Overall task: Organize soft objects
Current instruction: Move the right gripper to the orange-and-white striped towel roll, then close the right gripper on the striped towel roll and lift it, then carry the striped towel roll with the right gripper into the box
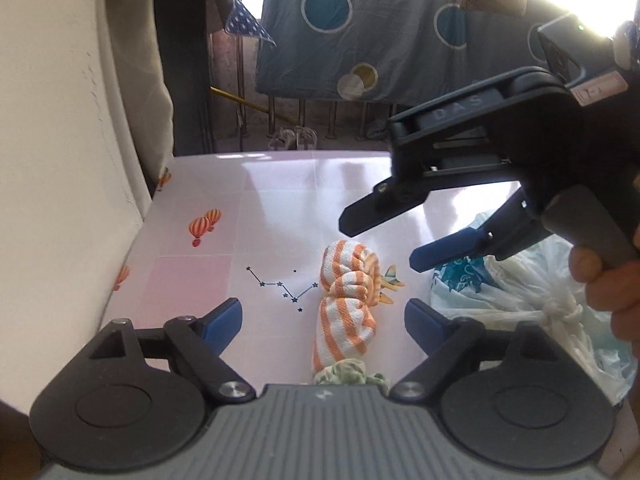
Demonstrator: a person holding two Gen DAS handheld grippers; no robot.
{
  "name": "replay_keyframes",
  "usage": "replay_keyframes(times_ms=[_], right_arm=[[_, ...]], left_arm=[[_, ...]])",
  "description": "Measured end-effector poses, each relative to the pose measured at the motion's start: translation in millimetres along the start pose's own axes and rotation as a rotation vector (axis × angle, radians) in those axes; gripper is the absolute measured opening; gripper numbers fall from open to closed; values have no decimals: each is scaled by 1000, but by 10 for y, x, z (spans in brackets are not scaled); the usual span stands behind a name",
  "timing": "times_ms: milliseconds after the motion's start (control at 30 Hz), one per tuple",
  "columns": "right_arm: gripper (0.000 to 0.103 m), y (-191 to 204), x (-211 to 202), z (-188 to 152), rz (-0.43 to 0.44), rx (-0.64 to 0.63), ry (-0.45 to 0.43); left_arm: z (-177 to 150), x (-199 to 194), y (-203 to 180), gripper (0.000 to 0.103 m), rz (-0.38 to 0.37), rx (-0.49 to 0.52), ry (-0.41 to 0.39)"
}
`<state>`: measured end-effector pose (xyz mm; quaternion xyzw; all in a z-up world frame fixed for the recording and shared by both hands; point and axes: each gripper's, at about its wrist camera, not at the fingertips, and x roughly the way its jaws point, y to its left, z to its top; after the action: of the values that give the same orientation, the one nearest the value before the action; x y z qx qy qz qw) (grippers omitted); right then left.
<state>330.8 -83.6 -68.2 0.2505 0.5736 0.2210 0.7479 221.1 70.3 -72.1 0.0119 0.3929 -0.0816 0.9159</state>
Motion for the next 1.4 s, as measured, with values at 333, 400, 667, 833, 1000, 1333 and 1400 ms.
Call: replay_keyframes(times_ms=[333,400,667,833,1000,1333,1400], right_arm=[[59,-247,732,163,-60,32,125],[52,-275,808,138,-55,38,139],[40,-261,726,94,13,51,91],[40,-36,394,81,67,7,34],[39,254,-160,17,113,-66,-50],[39,199,-1515,-381,156,-116,-197],[39,20,-1825,-515,147,-94,-223]], left_arm=[[-22,586,32,53,-44,-17,153],[-39,634,17,43,-59,-12,170],[55,490,14,34,-28,-10,131],[192,71,-31,34,-10,-5,50],[353,-458,-178,34,-9,-1,-48],[469,-1257,-918,34,-137,64,-140],[467,-1335,-1134,34,-185,90,-143]])
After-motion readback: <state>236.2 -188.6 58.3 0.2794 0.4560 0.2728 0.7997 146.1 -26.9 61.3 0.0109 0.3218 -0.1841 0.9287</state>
